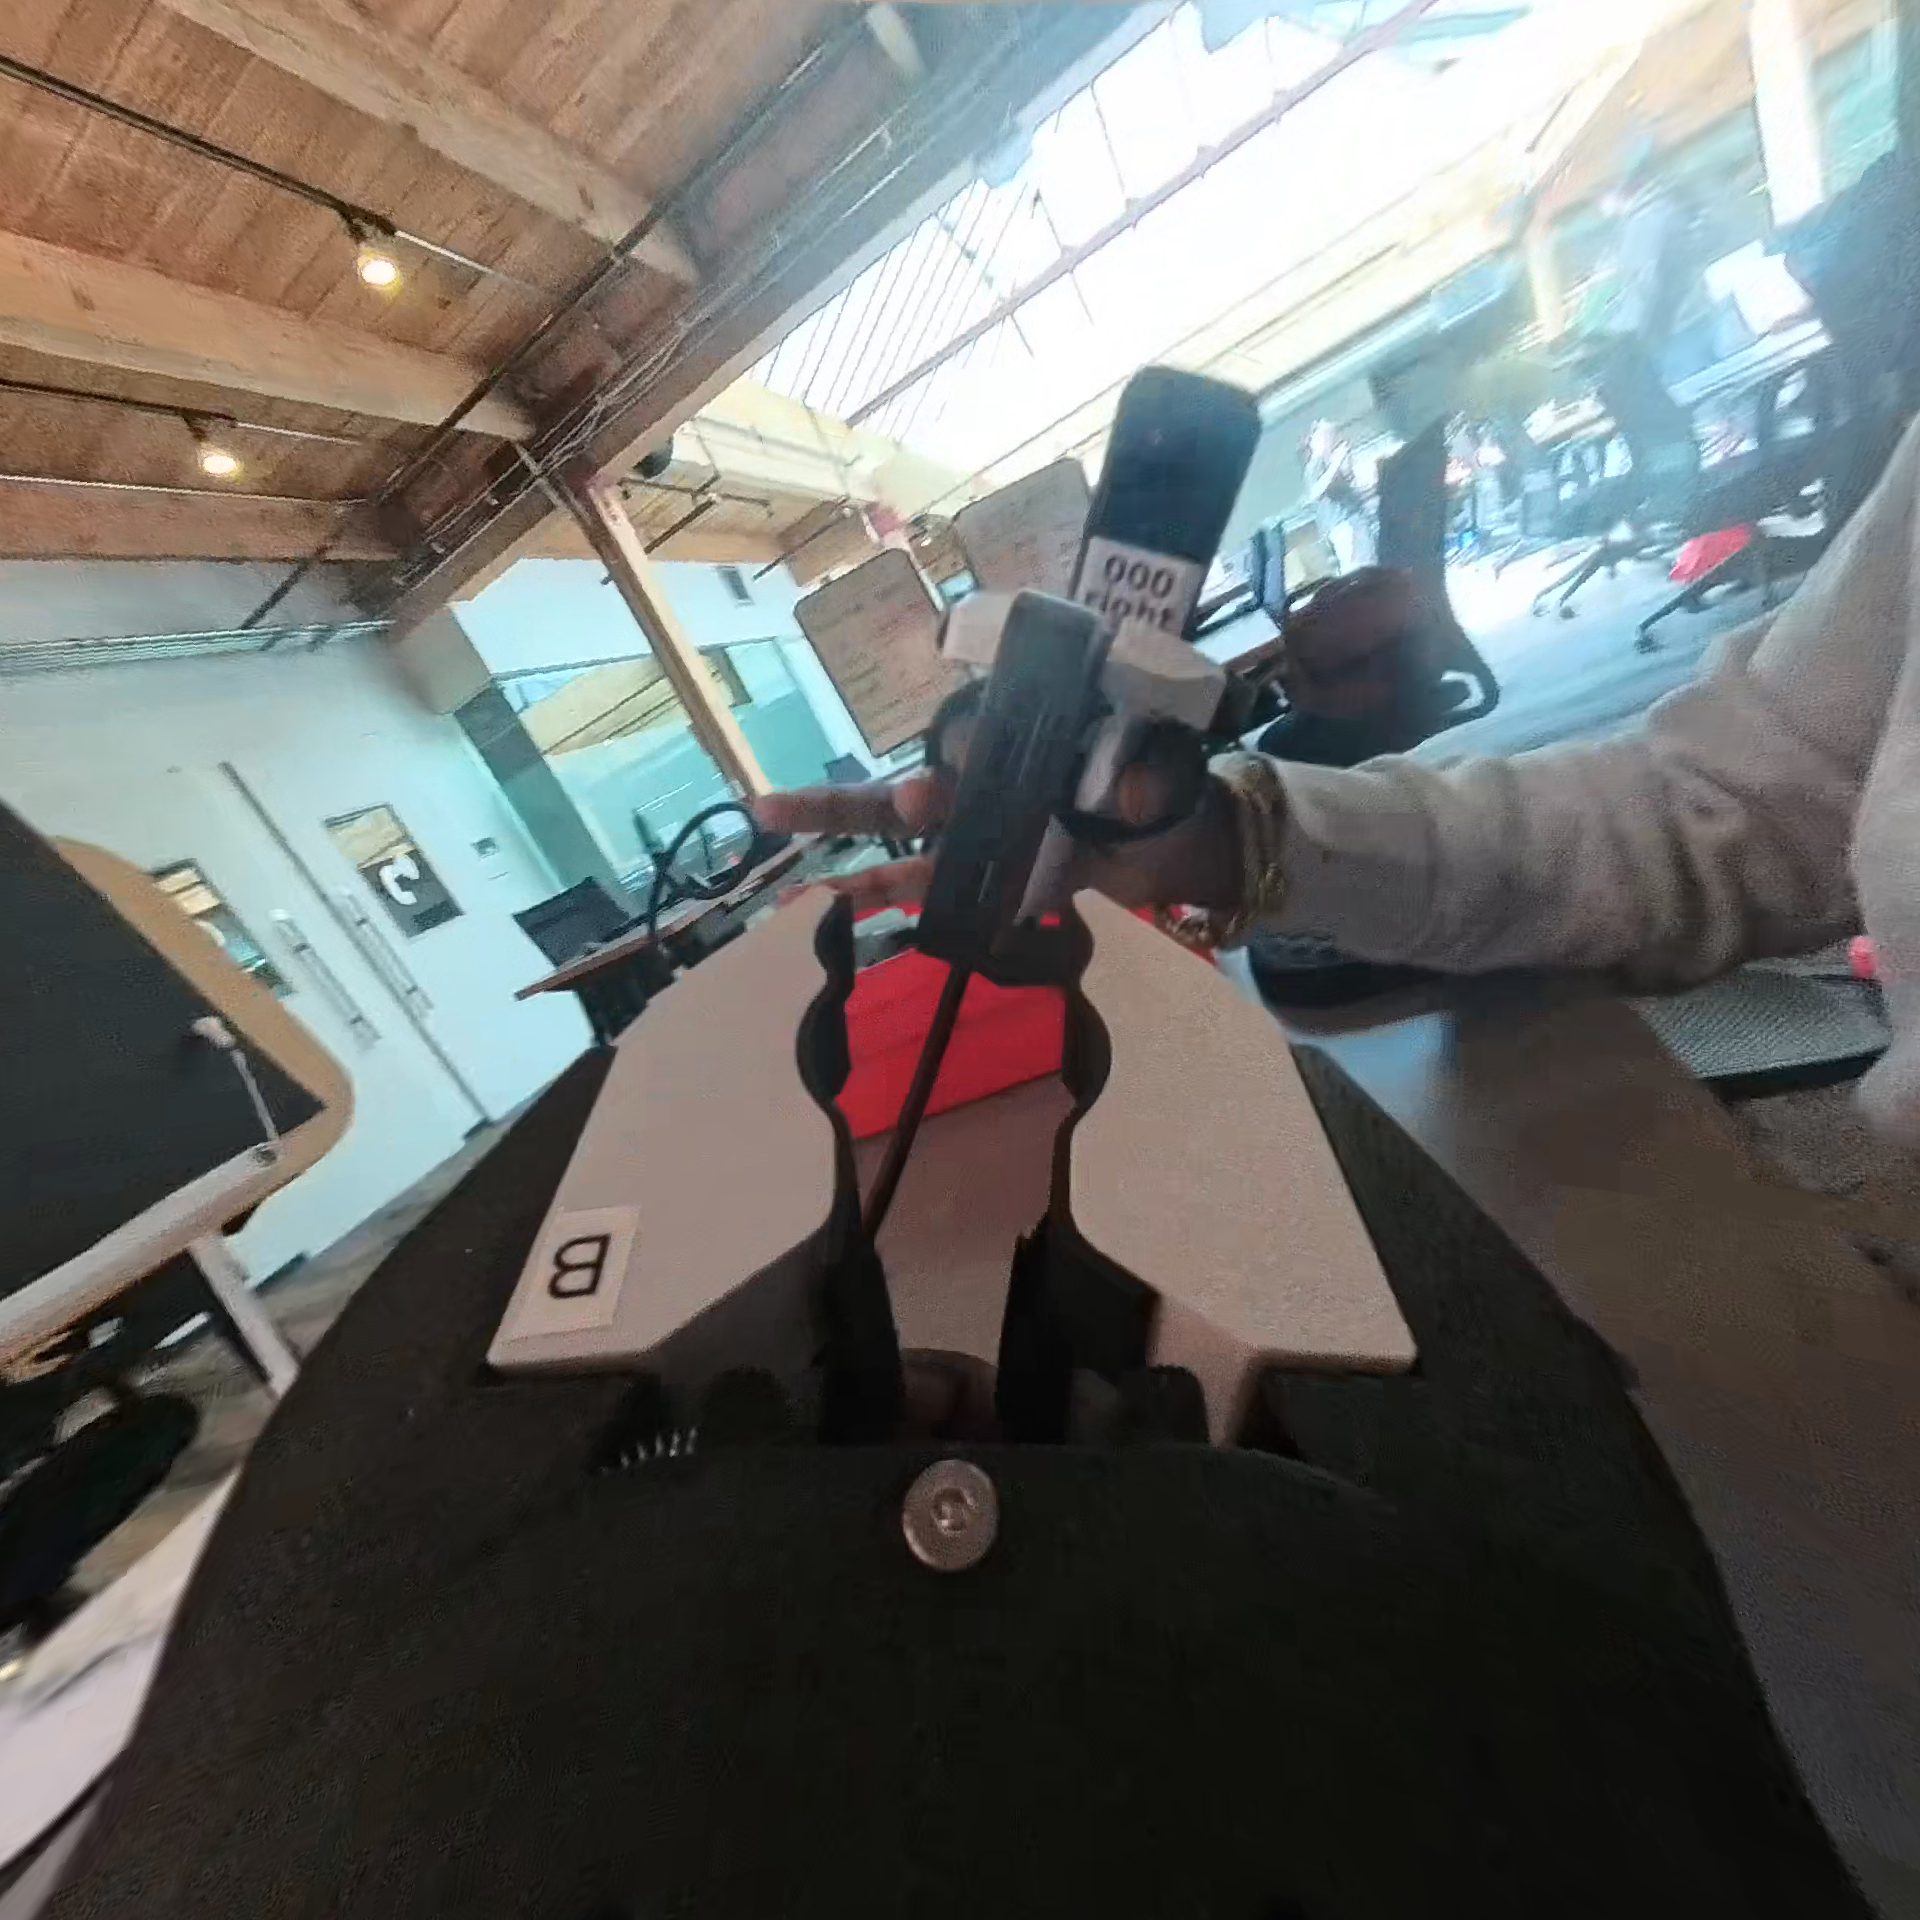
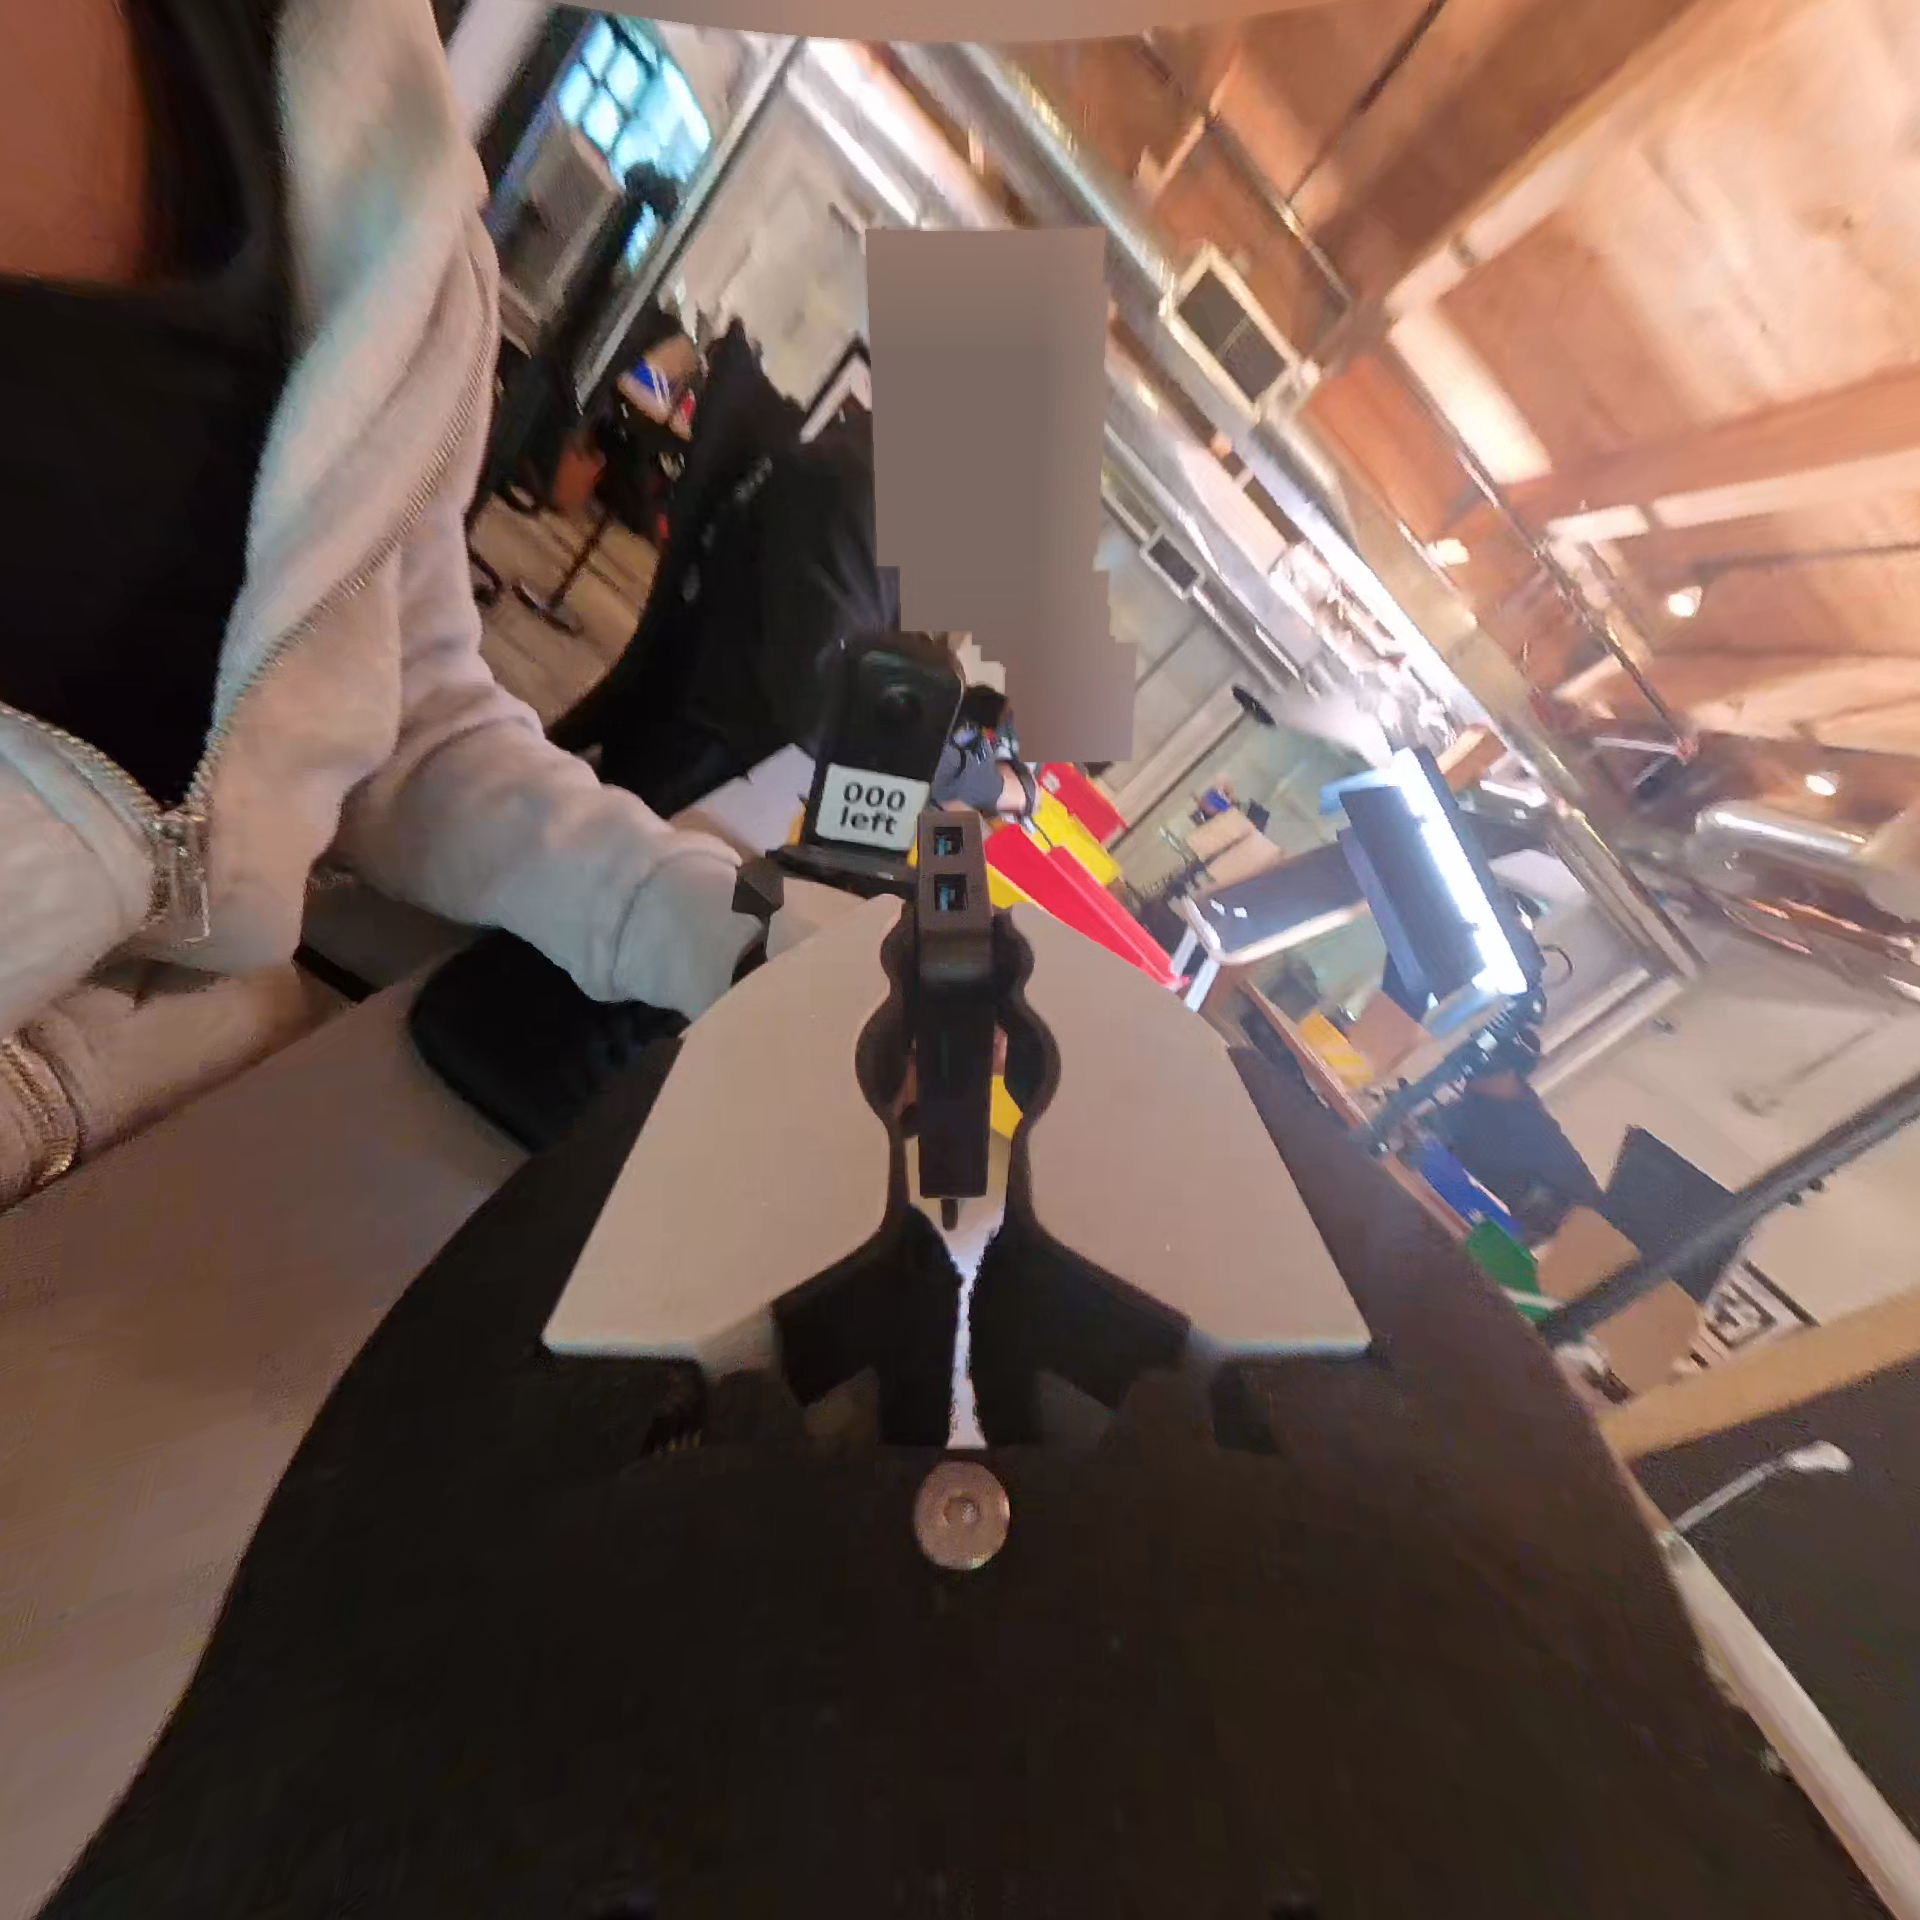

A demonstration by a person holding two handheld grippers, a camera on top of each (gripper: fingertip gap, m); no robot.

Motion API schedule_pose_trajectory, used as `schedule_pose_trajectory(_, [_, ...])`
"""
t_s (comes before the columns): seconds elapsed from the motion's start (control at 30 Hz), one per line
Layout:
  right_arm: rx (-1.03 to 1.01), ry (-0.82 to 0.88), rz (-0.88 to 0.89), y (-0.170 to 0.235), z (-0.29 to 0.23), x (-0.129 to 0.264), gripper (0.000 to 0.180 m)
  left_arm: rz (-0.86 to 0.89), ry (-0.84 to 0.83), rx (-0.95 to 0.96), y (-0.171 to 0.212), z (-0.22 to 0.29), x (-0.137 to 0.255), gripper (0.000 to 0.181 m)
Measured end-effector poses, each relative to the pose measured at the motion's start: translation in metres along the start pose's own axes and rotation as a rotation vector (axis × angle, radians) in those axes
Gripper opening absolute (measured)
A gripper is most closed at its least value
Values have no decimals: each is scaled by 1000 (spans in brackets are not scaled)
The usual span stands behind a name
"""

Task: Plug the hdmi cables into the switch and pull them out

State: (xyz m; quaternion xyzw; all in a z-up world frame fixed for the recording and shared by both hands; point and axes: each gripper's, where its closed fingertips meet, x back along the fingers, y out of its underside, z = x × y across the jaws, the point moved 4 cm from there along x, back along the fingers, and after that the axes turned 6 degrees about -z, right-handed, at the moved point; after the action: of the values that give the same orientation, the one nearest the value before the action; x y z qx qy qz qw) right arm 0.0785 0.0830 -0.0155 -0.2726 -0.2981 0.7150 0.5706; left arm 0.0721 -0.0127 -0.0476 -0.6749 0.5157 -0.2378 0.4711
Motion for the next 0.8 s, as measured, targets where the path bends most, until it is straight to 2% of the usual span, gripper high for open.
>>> schedule_pose_trajectory(0.03, [-11,-8,31,0,0,0,14,7,27,4,-1,4,-1,29])
schedule_pose_trajectory(0.1, [-31,-24,55,3,-1,1,14,-27,19,-22,2,4,-3,17])
schedule_pose_trajectory(0.2, [-33,-33,6,9,0,0,14,-91,4,-76,5,1,1,16])
schedule_pose_trajectory(0.27, [4,-12,-157,24,3,2,18,-202,-43,-159,14,-4,2,15])
schedule_pose_trajectory(0.3, [47,12,-263,34,5,3,29,-278,-99,-231,21,-9,3,15])
schedule_pose_trajectory(0.33, [90,34,-348,43,6,4,30,-372,-160,-314,30,-15,3,15])
schedule_pose_trajectory(0.4, [144,56,-418,52,5,-1,33,-517,-215,-416,48,-21,4,15])
schedule_pose_trajectory(0.47, [222,67,-452,59,0,-10,35,-587,-210,-452,58,-21,2,15])
schedule_pose_trajectory(0.57, [349,56,-578,75,-7,-17,39,-617,-207,-495,62,-20,2,15])
schedule_pose_trajectory(0.6, [376,53,-610,80,-8,-18,36,-613,-201,-495,62,-20,2,15])
schedule_pose_trajectory(0.63, [408,80,-629,82,-6,-19,22,-611,-192,-490,63,-19,2,15])
schedule_pose_trajectory(0.67, [441,101,-640,82,-5,-19,17,-618,-190,-491,64,-19,2,15])
schedule_pose_trajectory(0.8, [411,125,-736,91,2,-16,14,-600,-254,-402,63,-24,2,18])
